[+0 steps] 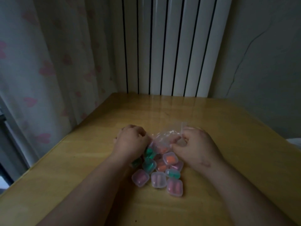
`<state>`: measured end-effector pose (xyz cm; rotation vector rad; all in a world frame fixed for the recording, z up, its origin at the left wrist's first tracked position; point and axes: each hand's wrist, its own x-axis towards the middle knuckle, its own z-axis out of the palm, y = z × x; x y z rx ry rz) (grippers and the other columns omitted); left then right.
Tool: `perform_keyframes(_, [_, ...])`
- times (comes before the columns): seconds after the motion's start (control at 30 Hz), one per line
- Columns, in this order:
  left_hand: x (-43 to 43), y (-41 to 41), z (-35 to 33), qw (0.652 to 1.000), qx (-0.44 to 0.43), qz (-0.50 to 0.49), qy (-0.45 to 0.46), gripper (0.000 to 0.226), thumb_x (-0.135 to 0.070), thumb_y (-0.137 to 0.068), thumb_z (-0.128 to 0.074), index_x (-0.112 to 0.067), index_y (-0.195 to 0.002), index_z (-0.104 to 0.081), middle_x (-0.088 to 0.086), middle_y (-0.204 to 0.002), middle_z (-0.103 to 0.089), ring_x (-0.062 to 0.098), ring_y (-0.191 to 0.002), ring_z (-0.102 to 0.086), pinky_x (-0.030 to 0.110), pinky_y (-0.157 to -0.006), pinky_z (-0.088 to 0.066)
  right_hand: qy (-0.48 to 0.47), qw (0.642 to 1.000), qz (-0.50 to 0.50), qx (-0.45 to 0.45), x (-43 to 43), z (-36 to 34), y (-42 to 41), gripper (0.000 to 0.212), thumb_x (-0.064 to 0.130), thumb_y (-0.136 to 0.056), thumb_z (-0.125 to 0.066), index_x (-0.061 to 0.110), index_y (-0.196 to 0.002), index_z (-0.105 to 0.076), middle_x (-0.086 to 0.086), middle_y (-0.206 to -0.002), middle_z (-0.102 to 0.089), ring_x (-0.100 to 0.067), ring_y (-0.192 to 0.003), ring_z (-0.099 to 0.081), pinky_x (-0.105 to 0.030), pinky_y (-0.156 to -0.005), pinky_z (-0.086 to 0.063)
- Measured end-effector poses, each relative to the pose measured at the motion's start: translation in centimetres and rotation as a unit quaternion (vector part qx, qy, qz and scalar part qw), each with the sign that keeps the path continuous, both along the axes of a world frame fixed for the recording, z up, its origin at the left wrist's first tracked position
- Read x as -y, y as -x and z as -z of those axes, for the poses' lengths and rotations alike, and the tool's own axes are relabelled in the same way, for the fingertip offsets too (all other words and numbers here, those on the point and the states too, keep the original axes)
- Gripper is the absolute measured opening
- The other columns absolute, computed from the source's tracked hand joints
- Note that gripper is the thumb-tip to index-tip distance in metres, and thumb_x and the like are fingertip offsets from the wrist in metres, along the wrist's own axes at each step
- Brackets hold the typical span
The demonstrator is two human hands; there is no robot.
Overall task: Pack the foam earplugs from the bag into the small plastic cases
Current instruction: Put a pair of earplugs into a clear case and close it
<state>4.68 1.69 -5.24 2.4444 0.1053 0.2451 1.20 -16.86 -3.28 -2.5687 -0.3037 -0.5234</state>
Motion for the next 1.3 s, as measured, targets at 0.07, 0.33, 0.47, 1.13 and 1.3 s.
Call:
perform_keyframes(0.07, [0.3, 0.6, -0.5, 0.988, 0.032, 0.013, 0.148, 0.017, -0.038, -0.094, -0.059, -0.024, -0.087, -0.064, -0.009, -0.102, -0.052, 0.017, -0.091, -0.059, 0.034, -0.068, -0.056, 0.007, 0.999, -0.026, 0.028, 0.0, 0.2, -0.1, 0.014, 0.032, -0.08, -0.064, 0.02, -0.074, -0.069, 0.01, -0.083, -0.059, -0.011, -0.093, -0.047, -0.029, -0.078, -0.045])
perform_keyframes(0.33, [0.2, 1.4, -1.2, 0.879, 0.075, 0.068, 0.466, 0.009, -0.023, -0.096, -0.06, -0.016, -0.09, -0.061, -0.001, -0.08, -0.069, 0.016, -0.074, -0.064, 0.034, -0.065, -0.052, -0.237, 0.956, -0.171, 0.028, 0.1, -0.1, 0.7, 0.022, 0.004, -0.08, -0.052, 0.001, -0.083, -0.074, -0.004, -0.097, -0.071, -0.015, -0.094, -0.066, -0.031, -0.077, -0.056])
perform_keyframes(0.47, [0.5, 1.3, -1.1, 0.866, 0.041, 0.077, 0.492, 0.011, -0.007, -0.092, -0.062, -0.016, -0.096, -0.068, 0.005, -0.092, -0.073, 0.023, -0.085, -0.07, 0.033, -0.07, -0.054, -0.272, 0.953, -0.12, -0.051, -0.2, 0.2, 0.2, 0.03, 0.002, -0.087, -0.066, 0.031, -0.089, -0.074, 0.013, -0.092, -0.073, 0.0, -0.083, -0.068, -0.017, -0.067, -0.055])
perform_keyframes(1.13, [0.6, 1.7, -1.2, 0.852, -0.028, 0.172, 0.493, 0.012, 0.003, -0.087, -0.062, -0.005, -0.095, -0.064, 0.015, -0.096, -0.07, 0.025, -0.081, -0.066, 0.033, -0.072, -0.053, -0.298, 0.942, -0.133, -0.079, -0.5, 0.3, -0.4, 0.024, 0.012, -0.092, -0.063, 0.029, -0.106, -0.072, 0.011, -0.099, -0.072, -0.005, -0.095, -0.068, -0.028, -0.079, -0.057])
perform_keyframes(1.3, [0.7, 1.7, -1.3, 0.848, -0.013, 0.174, 0.501, 0.024, 0.015, -0.084, -0.057, -0.008, -0.089, -0.064, 0.011, -0.088, -0.069, 0.023, -0.079, -0.067, 0.031, -0.068, -0.053, -0.259, 0.956, -0.113, -0.076, -0.5, 0.2, -0.2, 0.021, 0.022, -0.085, -0.073, 0.037, -0.1, -0.072, 0.018, -0.096, -0.072, 0.003, -0.089, -0.066, -0.02, -0.075, -0.055])
